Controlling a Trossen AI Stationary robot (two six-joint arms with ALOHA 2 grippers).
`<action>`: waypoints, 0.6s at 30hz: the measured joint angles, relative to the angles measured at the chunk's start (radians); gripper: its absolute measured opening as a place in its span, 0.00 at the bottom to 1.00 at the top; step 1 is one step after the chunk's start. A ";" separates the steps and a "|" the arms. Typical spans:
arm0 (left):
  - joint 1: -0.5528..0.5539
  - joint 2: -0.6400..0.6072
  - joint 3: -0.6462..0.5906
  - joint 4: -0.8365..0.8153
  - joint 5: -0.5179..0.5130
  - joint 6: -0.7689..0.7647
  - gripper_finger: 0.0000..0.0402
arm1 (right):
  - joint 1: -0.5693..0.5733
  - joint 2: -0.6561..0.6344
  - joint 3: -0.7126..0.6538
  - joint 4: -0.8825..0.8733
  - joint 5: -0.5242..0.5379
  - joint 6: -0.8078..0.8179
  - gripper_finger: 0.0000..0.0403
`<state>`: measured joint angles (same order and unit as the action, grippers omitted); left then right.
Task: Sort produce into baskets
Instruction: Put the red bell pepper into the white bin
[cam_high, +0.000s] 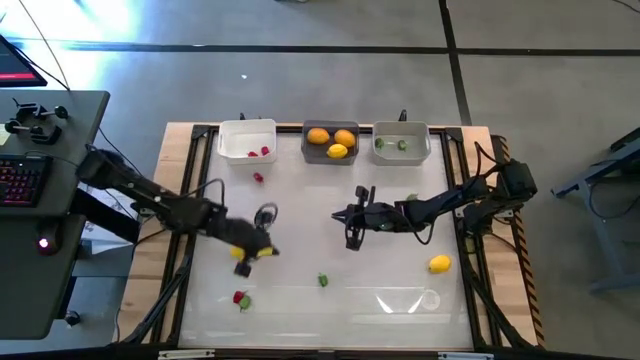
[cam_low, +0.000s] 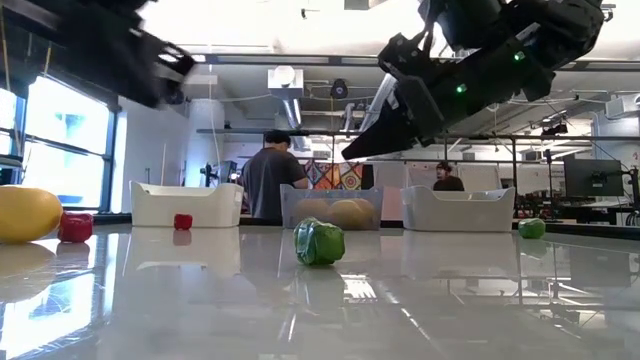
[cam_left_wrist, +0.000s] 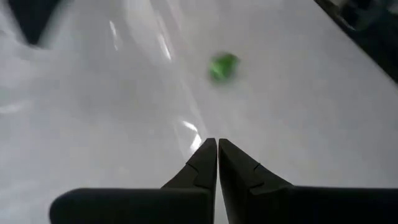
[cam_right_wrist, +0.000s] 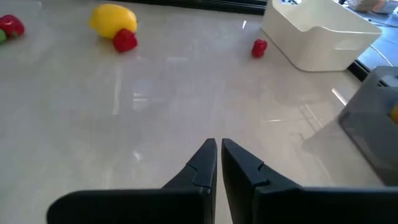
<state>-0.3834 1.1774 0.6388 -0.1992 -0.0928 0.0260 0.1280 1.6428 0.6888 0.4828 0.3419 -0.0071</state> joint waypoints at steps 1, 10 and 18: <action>-0.037 0.000 0.019 -0.053 -0.015 -0.044 0.01 | -0.001 0.000 0.000 0.000 0.007 0.006 0.04; -0.345 0.001 0.092 -0.363 -0.081 -0.496 0.18 | 0.014 0.000 0.000 0.000 0.025 0.082 0.04; -0.506 0.073 0.092 -0.380 -0.043 -0.773 0.39 | 0.057 0.000 0.000 0.000 0.044 0.089 0.04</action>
<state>-0.8895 1.2509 0.7312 -0.5792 -0.1363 -0.7472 0.1846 1.6428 0.6891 0.4828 0.3862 0.0822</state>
